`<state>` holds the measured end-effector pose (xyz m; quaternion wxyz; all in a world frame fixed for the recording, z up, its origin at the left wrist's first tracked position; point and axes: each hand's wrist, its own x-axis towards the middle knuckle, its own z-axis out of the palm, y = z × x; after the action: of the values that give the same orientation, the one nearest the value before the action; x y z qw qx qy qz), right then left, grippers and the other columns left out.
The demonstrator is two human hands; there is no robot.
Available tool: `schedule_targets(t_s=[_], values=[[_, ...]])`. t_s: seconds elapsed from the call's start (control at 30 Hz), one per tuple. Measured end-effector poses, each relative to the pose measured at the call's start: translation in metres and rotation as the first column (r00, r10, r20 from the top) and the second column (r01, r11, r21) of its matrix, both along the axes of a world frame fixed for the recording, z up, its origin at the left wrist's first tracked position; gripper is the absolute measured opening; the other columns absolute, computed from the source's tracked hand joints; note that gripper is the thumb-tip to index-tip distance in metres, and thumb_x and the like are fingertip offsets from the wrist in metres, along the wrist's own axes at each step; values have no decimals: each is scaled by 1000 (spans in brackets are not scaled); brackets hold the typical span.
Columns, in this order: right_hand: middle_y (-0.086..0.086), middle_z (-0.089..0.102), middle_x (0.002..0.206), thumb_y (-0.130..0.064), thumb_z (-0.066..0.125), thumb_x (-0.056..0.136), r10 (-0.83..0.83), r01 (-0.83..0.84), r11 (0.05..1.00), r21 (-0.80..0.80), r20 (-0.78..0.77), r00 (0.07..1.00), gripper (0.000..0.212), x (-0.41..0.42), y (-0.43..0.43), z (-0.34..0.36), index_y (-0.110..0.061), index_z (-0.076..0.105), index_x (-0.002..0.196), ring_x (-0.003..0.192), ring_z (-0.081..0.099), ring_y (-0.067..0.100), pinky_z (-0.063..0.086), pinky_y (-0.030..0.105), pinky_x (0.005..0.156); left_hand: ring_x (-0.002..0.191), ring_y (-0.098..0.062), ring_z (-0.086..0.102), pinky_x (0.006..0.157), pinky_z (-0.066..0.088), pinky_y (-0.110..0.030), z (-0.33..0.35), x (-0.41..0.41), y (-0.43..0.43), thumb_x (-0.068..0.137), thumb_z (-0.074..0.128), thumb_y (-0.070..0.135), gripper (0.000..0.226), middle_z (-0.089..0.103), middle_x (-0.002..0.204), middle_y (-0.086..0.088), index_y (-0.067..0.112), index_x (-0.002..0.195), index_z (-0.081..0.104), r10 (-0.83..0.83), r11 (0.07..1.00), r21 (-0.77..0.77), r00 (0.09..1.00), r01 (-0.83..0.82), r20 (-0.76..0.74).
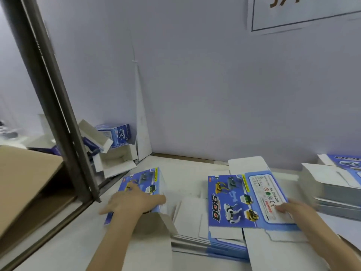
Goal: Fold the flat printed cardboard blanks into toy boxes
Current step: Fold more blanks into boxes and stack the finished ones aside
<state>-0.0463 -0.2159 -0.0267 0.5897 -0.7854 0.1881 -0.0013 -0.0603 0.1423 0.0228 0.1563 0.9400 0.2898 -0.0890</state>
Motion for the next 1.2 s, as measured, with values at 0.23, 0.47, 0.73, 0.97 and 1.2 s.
schedule_targets(t_s=[0.23, 0.47, 0.73, 0.97, 1.2], values=[[9, 76, 80, -8, 67, 86, 251, -250, 967, 54, -12, 968, 7, -9, -1, 2, -10, 73, 91, 66, 73, 24, 51, 21, 44, 87, -25, 71, 75, 53, -31, 45, 22, 23, 42, 76, 70, 84, 74, 100, -6, 23, 111, 71, -71, 711, -683, 984, 167, 166], [0, 75, 72, -17, 74, 82, 239, -239, 971, -28, 7, 971, 7, -4, 0, 4, -18, 73, 89, 61, 72, 16, 50, 20, 50, 78, -27, 70, 77, 55, -38, 118, 56, 56, 63, 76, 50, 45, 73, 96, -10, 14, 89, 78, 207, 302, -929, 936, 215, 285], [-9, 72, 60, -14, 74, 83, 224, -227, 974, 17, 89, 970, 7, -6, 4, 4, -19, 72, 79, 47, 64, 1, 37, 6, 37, 130, -23, 45, 103, 39, -40, 103, 94, 16, 91, 45, 60, 63, 44, 147, -4, 23, 142, 43, 697, -2, -842, 604, 540, 386], [0, 77, 87, -13, 64, 90, 211, -245, 955, 166, 200, 957, 18, -14, 3, 9, -24, 70, 103, 75, 74, 18, 54, 20, 55, 111, -20, 55, 99, 42, -34, 6, 72, -100, 92, 59, 41, 54, 52, 131, -4, 15, 137, 42, -186, 669, -664, 940, 334, 286], [-6, 76, 93, -28, 65, 81, -9, -148, 947, 284, 485, 874, 29, -18, -3, 30, -35, 64, 109, 81, 73, 17, 56, 23, 56, 94, -20, 68, 85, 55, -39, -4, 52, -153, 94, 60, 30, 42, 66, 114, -6, 12, 130, 47, 68, 486, -736, 819, 471, 570]])
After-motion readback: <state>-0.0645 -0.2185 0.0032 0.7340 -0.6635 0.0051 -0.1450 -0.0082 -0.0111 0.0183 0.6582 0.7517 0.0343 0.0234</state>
